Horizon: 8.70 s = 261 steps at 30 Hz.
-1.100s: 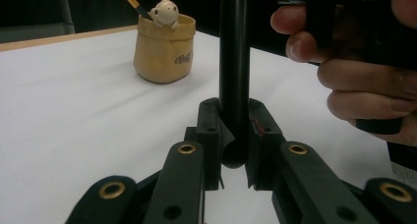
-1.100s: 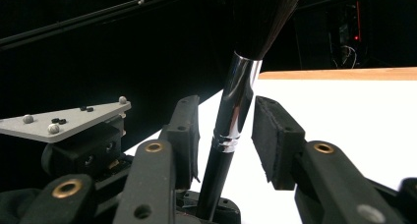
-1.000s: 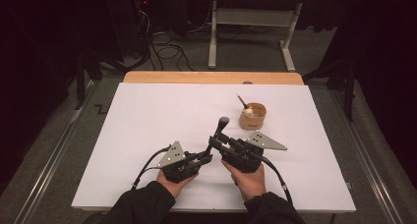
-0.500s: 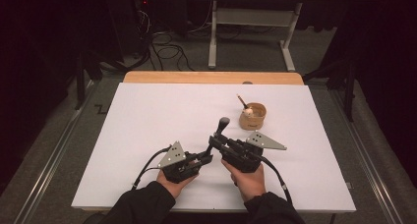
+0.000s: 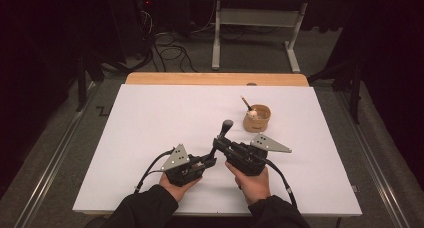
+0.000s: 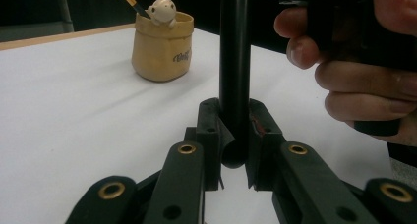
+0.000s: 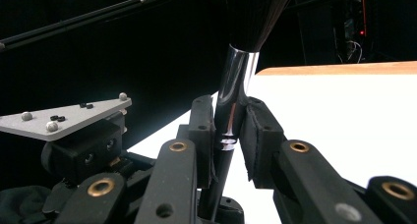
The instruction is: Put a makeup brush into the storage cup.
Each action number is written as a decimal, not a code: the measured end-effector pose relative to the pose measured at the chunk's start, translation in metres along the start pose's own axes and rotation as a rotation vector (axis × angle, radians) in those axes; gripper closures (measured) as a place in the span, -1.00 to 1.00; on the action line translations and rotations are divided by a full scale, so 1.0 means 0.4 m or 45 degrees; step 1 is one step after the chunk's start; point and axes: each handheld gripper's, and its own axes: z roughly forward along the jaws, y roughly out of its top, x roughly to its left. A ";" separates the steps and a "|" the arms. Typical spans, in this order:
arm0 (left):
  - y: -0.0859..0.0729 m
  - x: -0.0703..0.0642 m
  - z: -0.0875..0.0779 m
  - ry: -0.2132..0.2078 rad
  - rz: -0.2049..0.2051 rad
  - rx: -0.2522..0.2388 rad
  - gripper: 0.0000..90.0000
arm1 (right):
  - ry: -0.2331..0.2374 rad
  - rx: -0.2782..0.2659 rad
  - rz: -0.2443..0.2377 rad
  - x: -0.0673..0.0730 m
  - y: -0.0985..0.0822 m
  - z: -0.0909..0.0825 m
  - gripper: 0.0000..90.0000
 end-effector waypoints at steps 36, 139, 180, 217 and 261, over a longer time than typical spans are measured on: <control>0.009 0.008 -0.001 0.099 0.012 0.057 -0.07 | 0.025 -0.013 -0.038 0.008 0.007 -0.005 0.77; 0.010 0.125 -0.154 0.286 -0.053 0.102 -1.00 | -0.476 -0.101 -0.185 -0.173 0.063 -0.205 0.77; 0.014 0.125 -0.162 0.257 -0.071 0.077 -0.99 | -0.647 -0.101 -0.299 -0.185 0.183 -0.158 0.77; 0.016 0.128 -0.166 0.252 -0.082 0.058 -0.99 | -0.736 -0.021 -0.230 -0.296 0.186 -0.077 0.77; 0.016 0.130 -0.169 0.249 -0.084 0.053 -0.99 | -0.763 0.090 -0.113 -0.334 0.150 -0.061 -0.12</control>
